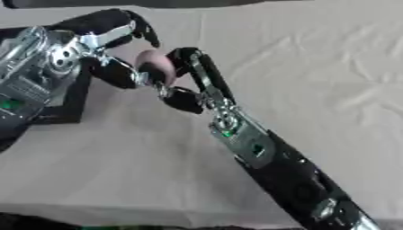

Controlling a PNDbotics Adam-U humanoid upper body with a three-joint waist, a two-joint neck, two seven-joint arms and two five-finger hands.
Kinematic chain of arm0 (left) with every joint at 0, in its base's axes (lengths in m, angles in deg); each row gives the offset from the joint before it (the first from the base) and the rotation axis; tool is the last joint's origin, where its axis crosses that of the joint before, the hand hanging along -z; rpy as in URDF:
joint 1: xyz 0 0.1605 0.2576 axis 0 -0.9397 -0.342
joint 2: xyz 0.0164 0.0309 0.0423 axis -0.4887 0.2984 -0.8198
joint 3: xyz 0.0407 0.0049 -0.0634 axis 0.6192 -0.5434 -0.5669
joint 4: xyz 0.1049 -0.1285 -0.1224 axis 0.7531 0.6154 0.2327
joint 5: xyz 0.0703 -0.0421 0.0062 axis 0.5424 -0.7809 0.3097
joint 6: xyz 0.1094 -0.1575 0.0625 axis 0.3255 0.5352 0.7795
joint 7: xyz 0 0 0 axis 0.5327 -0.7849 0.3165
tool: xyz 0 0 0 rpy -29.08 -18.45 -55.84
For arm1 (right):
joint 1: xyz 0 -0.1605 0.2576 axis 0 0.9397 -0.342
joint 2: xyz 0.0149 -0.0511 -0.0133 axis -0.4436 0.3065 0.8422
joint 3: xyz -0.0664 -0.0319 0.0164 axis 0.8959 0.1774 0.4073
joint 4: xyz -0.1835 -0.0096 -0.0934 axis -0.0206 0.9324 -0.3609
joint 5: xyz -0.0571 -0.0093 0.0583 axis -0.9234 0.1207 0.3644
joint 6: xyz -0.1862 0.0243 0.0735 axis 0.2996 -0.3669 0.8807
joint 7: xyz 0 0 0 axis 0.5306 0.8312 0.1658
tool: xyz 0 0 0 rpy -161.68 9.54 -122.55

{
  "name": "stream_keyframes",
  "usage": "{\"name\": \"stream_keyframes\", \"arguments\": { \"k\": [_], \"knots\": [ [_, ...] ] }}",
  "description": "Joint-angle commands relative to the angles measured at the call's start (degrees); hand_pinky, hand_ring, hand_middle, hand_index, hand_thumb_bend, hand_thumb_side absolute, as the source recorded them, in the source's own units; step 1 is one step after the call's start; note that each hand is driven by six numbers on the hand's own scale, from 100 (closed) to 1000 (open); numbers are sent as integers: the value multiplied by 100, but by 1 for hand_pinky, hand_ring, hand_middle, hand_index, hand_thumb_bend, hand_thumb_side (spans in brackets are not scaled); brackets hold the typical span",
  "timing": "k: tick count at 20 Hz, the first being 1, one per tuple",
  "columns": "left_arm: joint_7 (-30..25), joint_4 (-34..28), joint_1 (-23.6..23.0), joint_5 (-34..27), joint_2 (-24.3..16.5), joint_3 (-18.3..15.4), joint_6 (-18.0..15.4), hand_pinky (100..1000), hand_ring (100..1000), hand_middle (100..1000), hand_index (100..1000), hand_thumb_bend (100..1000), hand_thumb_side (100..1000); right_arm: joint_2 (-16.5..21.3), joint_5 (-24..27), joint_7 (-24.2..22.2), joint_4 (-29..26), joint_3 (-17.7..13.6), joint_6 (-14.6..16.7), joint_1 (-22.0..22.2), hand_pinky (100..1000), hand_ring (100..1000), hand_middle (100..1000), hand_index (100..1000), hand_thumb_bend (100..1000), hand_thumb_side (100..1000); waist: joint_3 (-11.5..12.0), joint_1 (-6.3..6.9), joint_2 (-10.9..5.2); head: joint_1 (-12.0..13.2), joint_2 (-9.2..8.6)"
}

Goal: Pick up the objects with one hand, pass them to the other hand, and then place them into the box on the other side of the table.

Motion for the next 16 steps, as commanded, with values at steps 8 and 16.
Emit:
{"name": "stream_keyframes", "arguments": {
  "k": [8,16],
  "knots": [
    [-831,-55,44,100,-156,-59,542,868,874,792,854,262,100,61,-108,11,-36,2,118,-58,602,589,489,515,100,100,12,-17,-111,41,-22],
    [-946,45,41,164,-121,-70,497,868,875,792,865,293,100,73,-166,28,-58,13,171,-58,601,589,488,514,100,100,5,-18,-101,42,-21]
  ]
}}
